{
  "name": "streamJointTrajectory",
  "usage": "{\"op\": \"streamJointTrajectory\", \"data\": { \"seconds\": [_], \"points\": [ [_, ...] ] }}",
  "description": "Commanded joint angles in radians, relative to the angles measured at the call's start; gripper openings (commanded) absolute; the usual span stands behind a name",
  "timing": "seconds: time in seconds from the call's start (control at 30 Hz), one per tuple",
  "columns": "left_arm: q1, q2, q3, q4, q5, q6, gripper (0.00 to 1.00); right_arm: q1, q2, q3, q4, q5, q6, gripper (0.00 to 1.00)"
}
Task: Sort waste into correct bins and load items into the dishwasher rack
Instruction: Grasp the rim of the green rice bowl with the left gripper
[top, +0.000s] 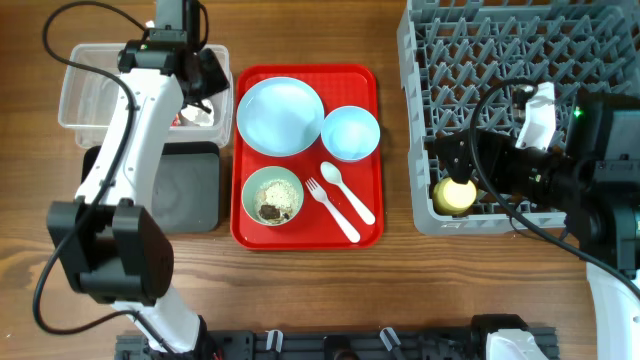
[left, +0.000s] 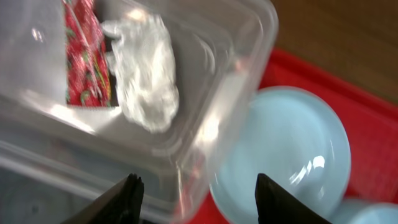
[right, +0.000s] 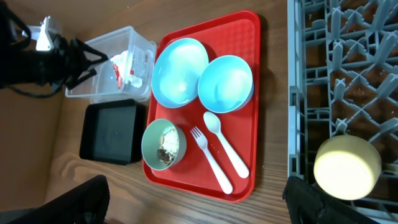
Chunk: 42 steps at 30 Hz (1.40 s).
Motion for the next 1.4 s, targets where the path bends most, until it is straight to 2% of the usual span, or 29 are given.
{"op": "streamJointTrajectory", "data": {
  "seconds": [0.0, 0.07, 0.17, 0.3, 0.4, 0.47, 0.57, 0.8, 0.9, 1.07, 1.23, 1.37],
  "points": [
    [-0.089, -0.138, 0.009, -0.100, 0.089, 0.019, 0.57, 0.005, 0.006, 0.009, 0.001, 0.021, -0.016, 0.93],
    [-0.162, -0.177, 0.009, -0.188, 0.088, 0.016, 0.56, 0.005, 0.006, 0.009, 0.002, 0.021, -0.017, 0.93],
    [-0.269, -0.187, 0.003, -0.315, 0.084, -0.048, 0.54, 0.005, 0.006, 0.009, 0.001, 0.033, -0.016, 0.93],
    [-0.378, -0.186, -0.071, -0.352, 0.080, -0.136, 0.52, 0.005, 0.006, 0.009, 0.001, 0.036, -0.016, 0.94],
    [-0.460, -0.186, -0.182, -0.289, 0.065, -0.217, 0.49, 0.005, 0.006, 0.009, 0.000, 0.036, -0.007, 0.95],
    [-0.502, -0.186, -0.268, -0.208, 0.061, -0.248, 0.43, 0.005, 0.006, 0.009, 0.001, 0.035, 0.010, 0.95],
    [-0.541, -0.186, -0.383, -0.091, 0.058, -0.248, 0.38, 0.005, 0.006, 0.009, 0.000, 0.035, 0.010, 0.95],
    [-0.546, -0.185, -0.598, 0.133, 0.047, -0.243, 0.36, 0.005, 0.006, 0.009, -0.003, 0.035, 0.010, 0.95],
    [-0.546, -0.185, -0.626, 0.177, 0.042, -0.222, 0.32, 0.005, 0.006, 0.009, -0.002, 0.035, 0.010, 0.95],
    [-0.546, -0.184, -0.628, 0.195, 0.043, -0.179, 0.20, 0.005, 0.006, 0.009, -0.003, 0.036, 0.009, 0.95],
    [-0.547, -0.145, -0.628, 0.195, 0.043, -0.107, 0.18, 0.005, 0.006, 0.009, -0.003, 0.036, 0.009, 0.95],
    [-0.546, -0.128, -0.627, 0.197, 0.043, -0.107, 0.04, 0.005, 0.006, 0.009, -0.006, 0.036, 0.009, 0.95]
  ]
}}
